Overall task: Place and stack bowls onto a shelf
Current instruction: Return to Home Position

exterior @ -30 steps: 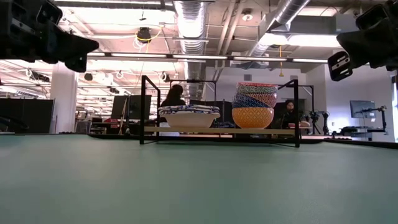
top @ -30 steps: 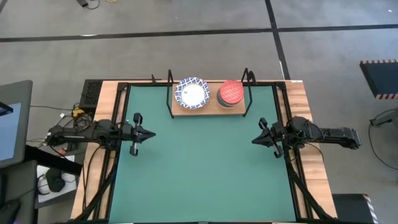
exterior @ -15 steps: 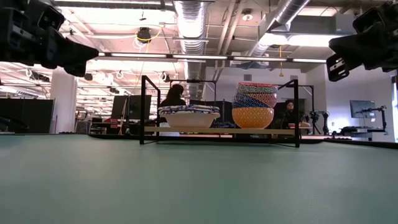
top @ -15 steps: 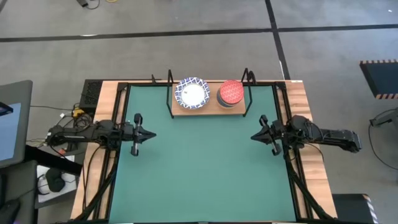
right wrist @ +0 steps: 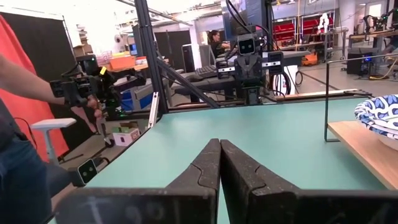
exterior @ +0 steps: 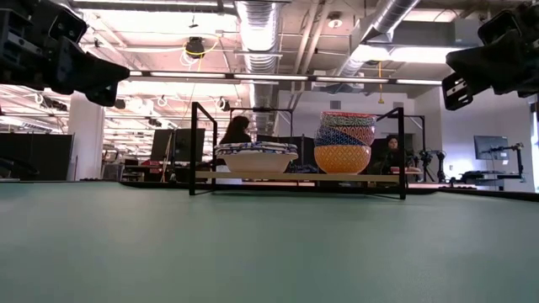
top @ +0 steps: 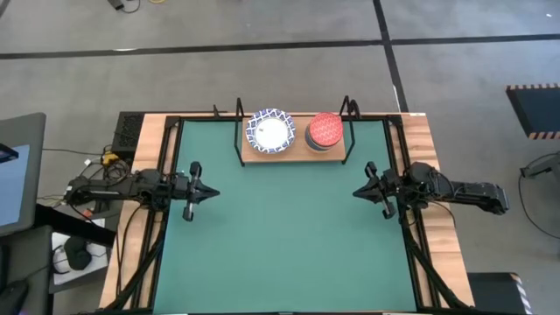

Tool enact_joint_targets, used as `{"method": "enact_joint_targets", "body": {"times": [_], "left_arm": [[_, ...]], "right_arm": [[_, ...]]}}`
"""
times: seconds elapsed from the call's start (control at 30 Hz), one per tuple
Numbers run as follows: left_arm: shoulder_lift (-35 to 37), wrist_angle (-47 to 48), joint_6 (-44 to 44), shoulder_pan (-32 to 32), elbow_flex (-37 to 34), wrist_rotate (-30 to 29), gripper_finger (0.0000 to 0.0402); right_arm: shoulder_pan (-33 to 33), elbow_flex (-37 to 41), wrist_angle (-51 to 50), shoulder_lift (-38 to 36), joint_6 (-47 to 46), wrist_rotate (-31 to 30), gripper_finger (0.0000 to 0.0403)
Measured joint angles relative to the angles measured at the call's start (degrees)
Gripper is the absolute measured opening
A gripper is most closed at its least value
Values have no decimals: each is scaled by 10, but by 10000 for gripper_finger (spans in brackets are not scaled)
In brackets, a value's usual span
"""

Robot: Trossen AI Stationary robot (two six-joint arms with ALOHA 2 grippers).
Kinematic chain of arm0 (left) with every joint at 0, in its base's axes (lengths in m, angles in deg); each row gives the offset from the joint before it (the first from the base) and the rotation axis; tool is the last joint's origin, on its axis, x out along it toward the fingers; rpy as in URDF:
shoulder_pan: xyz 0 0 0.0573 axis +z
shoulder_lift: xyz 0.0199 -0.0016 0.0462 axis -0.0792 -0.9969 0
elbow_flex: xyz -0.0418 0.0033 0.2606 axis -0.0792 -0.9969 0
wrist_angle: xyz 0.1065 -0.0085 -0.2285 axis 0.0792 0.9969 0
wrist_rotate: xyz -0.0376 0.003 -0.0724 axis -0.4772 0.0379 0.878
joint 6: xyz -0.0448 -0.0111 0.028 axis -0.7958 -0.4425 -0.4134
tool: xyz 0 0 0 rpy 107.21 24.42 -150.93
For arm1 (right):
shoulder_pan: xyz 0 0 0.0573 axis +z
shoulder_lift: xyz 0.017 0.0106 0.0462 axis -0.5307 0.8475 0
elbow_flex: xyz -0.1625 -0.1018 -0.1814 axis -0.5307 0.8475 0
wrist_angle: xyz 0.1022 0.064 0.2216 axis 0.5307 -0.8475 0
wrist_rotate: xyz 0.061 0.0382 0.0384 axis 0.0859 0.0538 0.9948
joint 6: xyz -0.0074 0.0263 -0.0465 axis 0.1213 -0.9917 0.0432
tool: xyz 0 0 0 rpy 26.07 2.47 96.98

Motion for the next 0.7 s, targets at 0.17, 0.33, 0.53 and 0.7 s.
{"method": "enact_joint_targets", "body": {"times": [0.17, 0.33, 0.53, 0.7], "left_arm": [[0, 0, 4, 0, 0, 0, 0], [0, 0, -10, 0, 0, 0, 0], [0, 0, -8, 0, 0, 0, 0], [0, 0, -12, 0, 0, 0, 0]], "right_arm": [[0, 0, 0, 0, 0, 0, 39], [0, 0, 0, 0, 0, 0, 40], [0, 0, 0, 0, 0, 0, 40], [0, 0, 0, 0, 0, 0, 40]]}}
